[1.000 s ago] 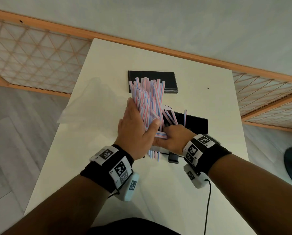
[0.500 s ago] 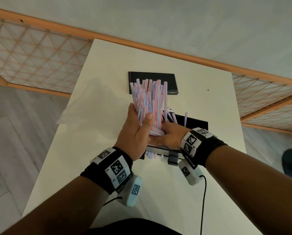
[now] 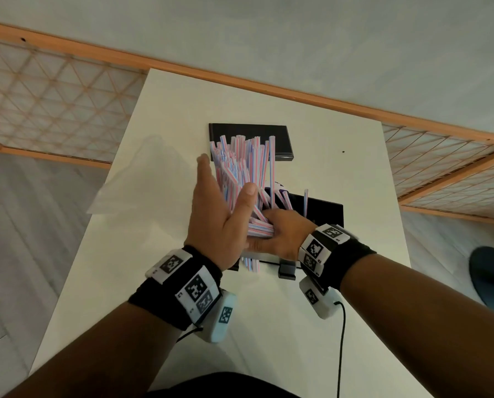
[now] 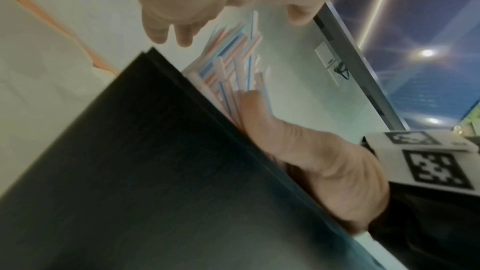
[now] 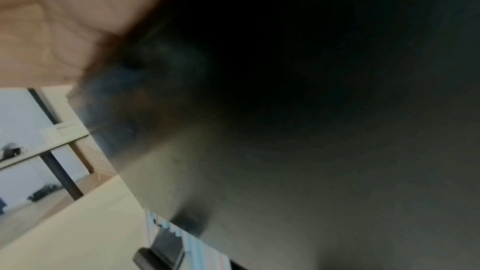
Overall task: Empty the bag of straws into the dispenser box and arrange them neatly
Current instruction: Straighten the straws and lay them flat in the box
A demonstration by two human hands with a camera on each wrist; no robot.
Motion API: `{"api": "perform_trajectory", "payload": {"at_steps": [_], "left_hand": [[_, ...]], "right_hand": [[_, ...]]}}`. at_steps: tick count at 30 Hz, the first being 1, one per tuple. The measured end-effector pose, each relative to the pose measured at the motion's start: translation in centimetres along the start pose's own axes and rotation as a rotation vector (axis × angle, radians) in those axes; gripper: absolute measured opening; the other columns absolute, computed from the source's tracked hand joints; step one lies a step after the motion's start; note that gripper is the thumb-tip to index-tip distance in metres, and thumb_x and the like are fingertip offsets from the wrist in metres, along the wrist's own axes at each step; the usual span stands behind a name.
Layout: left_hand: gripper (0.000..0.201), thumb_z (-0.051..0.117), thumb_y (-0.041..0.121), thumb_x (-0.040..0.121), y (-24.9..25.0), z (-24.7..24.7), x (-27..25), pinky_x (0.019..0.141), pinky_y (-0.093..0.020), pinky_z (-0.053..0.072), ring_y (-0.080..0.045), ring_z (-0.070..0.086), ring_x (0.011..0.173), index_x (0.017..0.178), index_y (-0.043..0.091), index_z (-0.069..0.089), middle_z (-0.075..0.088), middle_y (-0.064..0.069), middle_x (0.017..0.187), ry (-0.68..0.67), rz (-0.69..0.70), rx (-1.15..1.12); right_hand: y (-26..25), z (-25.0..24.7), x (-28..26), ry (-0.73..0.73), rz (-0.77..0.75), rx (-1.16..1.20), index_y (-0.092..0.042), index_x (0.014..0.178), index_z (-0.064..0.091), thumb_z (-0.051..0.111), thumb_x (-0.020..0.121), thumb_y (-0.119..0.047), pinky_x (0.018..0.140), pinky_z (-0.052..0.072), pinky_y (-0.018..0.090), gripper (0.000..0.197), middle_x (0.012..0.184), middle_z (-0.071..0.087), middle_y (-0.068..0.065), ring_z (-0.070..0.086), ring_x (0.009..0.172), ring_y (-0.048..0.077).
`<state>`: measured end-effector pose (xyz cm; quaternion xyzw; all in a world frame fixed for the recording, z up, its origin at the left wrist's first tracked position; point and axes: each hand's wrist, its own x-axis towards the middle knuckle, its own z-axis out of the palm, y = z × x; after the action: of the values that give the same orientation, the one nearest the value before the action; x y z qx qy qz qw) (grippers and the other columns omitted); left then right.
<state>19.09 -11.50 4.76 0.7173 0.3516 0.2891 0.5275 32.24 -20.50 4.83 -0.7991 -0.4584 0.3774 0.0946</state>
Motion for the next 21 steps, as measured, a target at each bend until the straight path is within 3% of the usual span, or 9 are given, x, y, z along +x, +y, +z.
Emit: {"api": "perform_trajectory", "payload": {"at_steps": [2, 3, 5, 7, 12, 15, 17, 19, 21], "left_hand": [[0.087, 0.046, 0.067, 0.089, -0.5, 0.5, 0.3, 0.118, -0.036, 0.035, -0.007, 0.042, 0.142, 0.150, 0.006, 0.027, 0.048, 0.003, 0.149, -0.032, 0.014, 0.070], [0.096, 0.044, 0.073, 0.085, -0.7, 0.8, 0.4, 0.118, -0.051, 0.033, -0.021, 0.042, 0.143, 0.150, 0.006, 0.024, 0.044, -0.004, 0.152, -0.049, -0.041, 0.142], [0.107, 0.042, 0.079, 0.081, -1.0, 1.1, 0.2, 0.120, -0.063, 0.020, -0.032, 0.029, 0.150, 0.156, 0.008, 0.014, 0.030, -0.011, 0.163, -0.091, -0.186, 0.276], [0.111, 0.039, 0.084, 0.076, -1.5, 1.2, 0.2, 0.118, -0.064, 0.024, -0.034, 0.033, 0.148, 0.155, 0.009, 0.020, 0.035, -0.011, 0.160, -0.150, -0.246, 0.311], [0.091, 0.043, 0.082, 0.072, -2.6, 1.2, 0.5, 0.094, -0.055, 0.053, -0.029, 0.060, 0.117, 0.134, 0.015, 0.039, 0.057, -0.004, 0.127, -0.165, -0.197, 0.267], [0.079, 0.052, 0.079, 0.070, -2.4, 0.8, 0.2, 0.079, -0.049, 0.061, -0.024, 0.069, 0.098, 0.123, 0.022, 0.037, 0.062, 0.001, 0.117, -0.165, -0.194, 0.225], [0.074, 0.060, 0.073, 0.076, -2.2, 0.7, 0.0, 0.077, -0.048, 0.061, -0.024, 0.070, 0.094, 0.123, 0.021, 0.036, 0.064, 0.000, 0.117, -0.143, -0.180, 0.215], [0.077, 0.063, 0.067, 0.080, -1.9, 0.6, -0.1, 0.082, -0.048, 0.060, -0.025, 0.069, 0.099, 0.130, 0.015, 0.036, 0.064, -0.002, 0.121, -0.083, -0.148, 0.214], [0.085, 0.058, 0.071, 0.076, -1.3, 0.6, 0.0, 0.087, -0.046, 0.059, -0.025, 0.068, 0.105, 0.135, 0.014, 0.035, 0.062, -0.003, 0.125, -0.036, -0.104, 0.201]], "right_hand": [[0.1, 0.1, -0.1, 0.026, -0.004, 0.006, -0.033, 0.087, 0.059, 0.062, 0.066, -0.077, 0.073, 0.046, 0.026, 0.049, 0.082, 0.064, -0.009, 0.061, 0.079, 0.011], [0.2, 0.0, -0.1, 0.024, 0.016, -0.025, -0.028, 0.084, 0.059, 0.063, 0.071, -0.074, 0.071, 0.044, 0.026, 0.048, 0.080, 0.063, -0.006, 0.060, 0.076, 0.013], [0.4, -0.1, -0.1, -0.002, 0.090, -0.140, -0.022, 0.069, 0.054, 0.057, 0.076, -0.075, 0.062, 0.040, 0.027, 0.054, 0.068, 0.057, -0.002, 0.055, 0.064, 0.015], [0.2, -0.4, 0.0, -0.016, 0.112, -0.188, -0.020, 0.064, 0.052, 0.055, 0.077, -0.076, 0.059, 0.038, 0.027, 0.057, 0.062, 0.053, 0.000, 0.049, 0.057, 0.013], [-0.5, -0.5, -0.6, -0.018, 0.024, -0.043, -0.033, 0.073, 0.050, 0.064, 0.084, -0.057, 0.055, 0.032, 0.013, 0.030, 0.067, 0.051, -0.014, 0.050, 0.064, 0.005], [0.5, 0.1, -0.1, -0.022, 0.109, -0.131, -0.023, 0.071, 0.060, 0.056, 0.074, -0.078, 0.059, 0.041, 0.026, 0.055, 0.062, 0.056, -0.002, 0.055, 0.061, 0.014], [0.3, 0.3, -0.1, -0.010, 0.102, -0.151, -0.023, 0.069, 0.056, 0.057, 0.075, -0.076, 0.063, 0.043, 0.029, 0.053, 0.063, 0.056, 0.000, 0.055, 0.061, 0.016], [-0.1, 0.5, -0.2, -0.001, 0.052, -0.124, -0.024, 0.085, 0.055, 0.062, 0.075, -0.071, 0.074, 0.050, 0.031, 0.048, 0.080, 0.063, -0.001, 0.061, 0.075, 0.018], [-0.2, 0.5, -0.3, 0.005, 0.027, -0.117, -0.025, 0.107, 0.053, 0.062, 0.070, -0.075, 0.083, 0.053, 0.032, 0.063, 0.097, 0.065, -0.003, 0.064, 0.088, 0.019]]}}
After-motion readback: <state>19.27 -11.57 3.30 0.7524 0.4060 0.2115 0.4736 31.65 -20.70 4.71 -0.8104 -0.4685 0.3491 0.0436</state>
